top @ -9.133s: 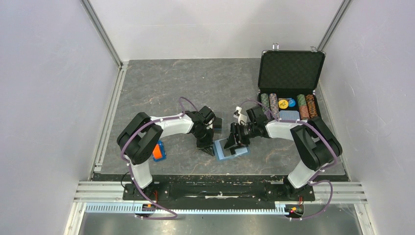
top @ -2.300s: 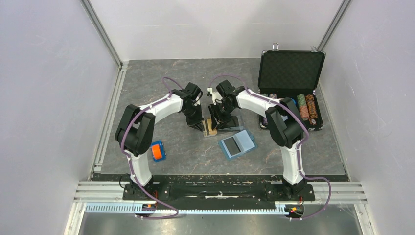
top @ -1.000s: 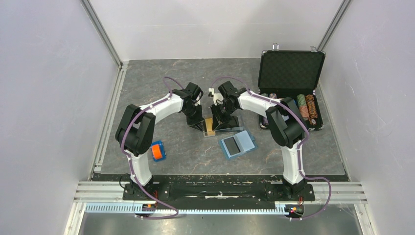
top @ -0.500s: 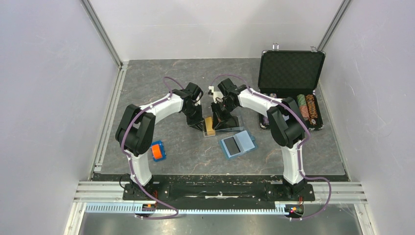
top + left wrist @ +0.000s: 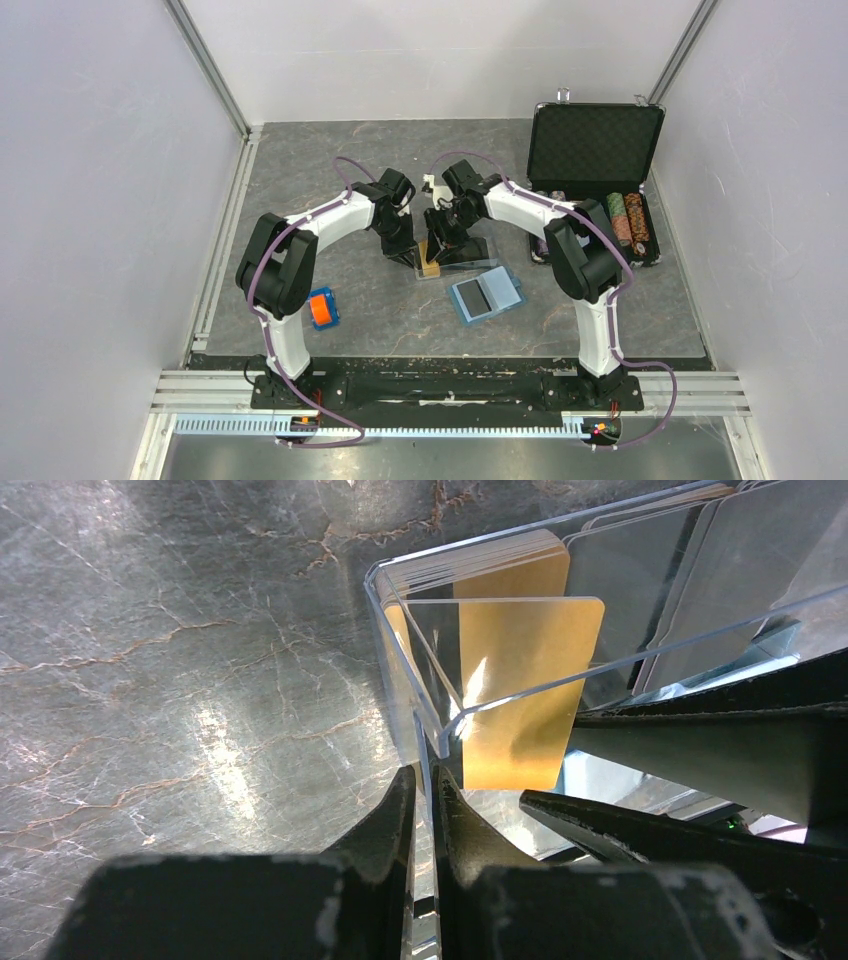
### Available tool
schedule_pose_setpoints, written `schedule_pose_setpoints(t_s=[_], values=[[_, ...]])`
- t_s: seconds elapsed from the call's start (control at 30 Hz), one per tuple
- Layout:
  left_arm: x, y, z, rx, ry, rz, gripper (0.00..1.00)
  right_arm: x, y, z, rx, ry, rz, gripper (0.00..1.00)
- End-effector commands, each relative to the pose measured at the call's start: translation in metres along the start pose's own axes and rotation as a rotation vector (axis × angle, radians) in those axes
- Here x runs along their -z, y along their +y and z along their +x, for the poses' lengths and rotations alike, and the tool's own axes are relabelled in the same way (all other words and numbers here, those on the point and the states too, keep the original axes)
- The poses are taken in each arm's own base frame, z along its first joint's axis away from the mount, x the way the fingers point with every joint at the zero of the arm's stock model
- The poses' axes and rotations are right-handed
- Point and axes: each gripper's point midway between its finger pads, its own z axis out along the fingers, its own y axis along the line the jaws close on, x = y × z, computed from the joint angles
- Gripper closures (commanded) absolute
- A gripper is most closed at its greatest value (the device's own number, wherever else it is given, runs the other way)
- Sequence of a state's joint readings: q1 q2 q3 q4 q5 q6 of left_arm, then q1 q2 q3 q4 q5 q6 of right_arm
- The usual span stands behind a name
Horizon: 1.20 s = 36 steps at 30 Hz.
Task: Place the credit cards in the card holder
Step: Pick up the credit card from the storage box.
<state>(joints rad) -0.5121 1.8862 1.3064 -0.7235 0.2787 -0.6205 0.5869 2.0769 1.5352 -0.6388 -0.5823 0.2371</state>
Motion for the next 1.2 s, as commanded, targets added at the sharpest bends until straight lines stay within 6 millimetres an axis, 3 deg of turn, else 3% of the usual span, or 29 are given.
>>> schedule_pose_setpoints(t_s=[0.0,0.17,0.27,0.43,0.53,0.67,0.73,1.17], values=[[-0.007,-0.006,0.009,-0.063,0.033,0.010,0.94,0.008,0.006,-0.015,0.076,-0.052,0.021,0.67],[-0.007,-0.006,0.009,-0.063,0.033,0.011,0.94,0.002,-0.010,-0.011,0.094,-0.021,0.090,0.65],[-0.007,-0.006,0.010,-0.065,0.035,0.011,0.94,-0.003,-0.016,-0.006,0.100,-0.002,0.102,0.56],[-0.007,-0.006,0.010,-0.066,0.034,0.013,0.94,-0.011,-0.022,0.000,0.104,0.024,0.107,0.57],[-0.008,-0.005,0.010,-0.064,0.038,0.011,0.94,-0.014,-0.021,0.001,0.106,0.032,0.099,0.64],[-0.007,-0.005,0.011,-0.063,0.038,0.011,0.95,-0.013,-0.017,-0.002,0.111,0.023,0.092,0.91],[-0.007,-0.006,0.010,-0.064,0.038,0.012,0.95,-0.009,-0.014,-0.006,0.114,0.010,0.094,0.99],[-0.007,-0.005,0.011,-0.067,0.039,0.011,0.95,0.016,0.017,-0.025,0.150,-0.049,0.065,1.00]])
